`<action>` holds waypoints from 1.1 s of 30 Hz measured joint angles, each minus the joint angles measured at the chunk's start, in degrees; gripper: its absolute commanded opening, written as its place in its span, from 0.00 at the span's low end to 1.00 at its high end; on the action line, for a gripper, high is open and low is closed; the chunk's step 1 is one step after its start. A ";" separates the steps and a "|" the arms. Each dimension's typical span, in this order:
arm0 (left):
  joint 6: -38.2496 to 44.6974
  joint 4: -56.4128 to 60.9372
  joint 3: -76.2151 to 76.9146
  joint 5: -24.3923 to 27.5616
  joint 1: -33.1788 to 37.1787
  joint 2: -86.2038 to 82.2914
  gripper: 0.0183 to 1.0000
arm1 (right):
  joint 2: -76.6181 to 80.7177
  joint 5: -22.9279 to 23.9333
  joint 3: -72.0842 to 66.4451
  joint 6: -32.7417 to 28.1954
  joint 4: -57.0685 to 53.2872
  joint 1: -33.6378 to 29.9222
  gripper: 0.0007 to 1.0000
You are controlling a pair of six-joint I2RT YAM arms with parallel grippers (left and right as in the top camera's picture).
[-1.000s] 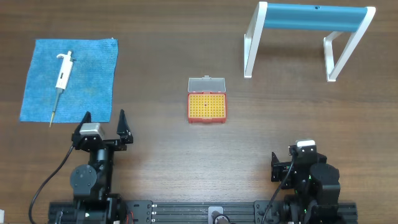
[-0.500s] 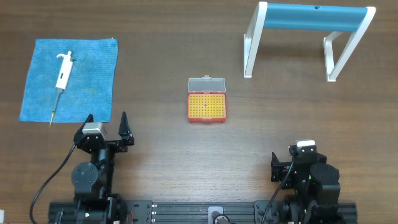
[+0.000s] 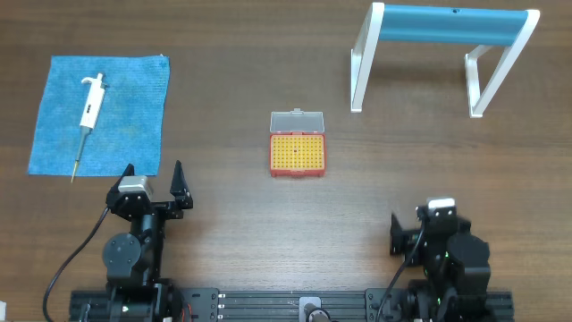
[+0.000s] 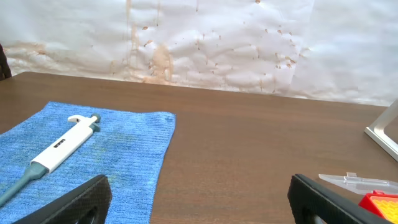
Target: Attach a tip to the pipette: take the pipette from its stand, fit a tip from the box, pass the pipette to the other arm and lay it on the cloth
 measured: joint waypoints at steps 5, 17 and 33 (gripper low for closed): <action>0.00 -0.04 0.02 0.00 0.00 -0.02 0.92 | -0.35 -0.04 -9.99 -0.39 40.15 0.00 0.95; 0.00 -0.04 0.02 0.00 0.00 0.00 0.92 | -3.48 -5.09 -21.33 -0.39 47.50 0.00 0.95; 0.00 -0.04 0.02 0.00 0.00 0.00 0.92 | -3.50 -4.42 -21.33 -0.42 47.74 0.00 0.95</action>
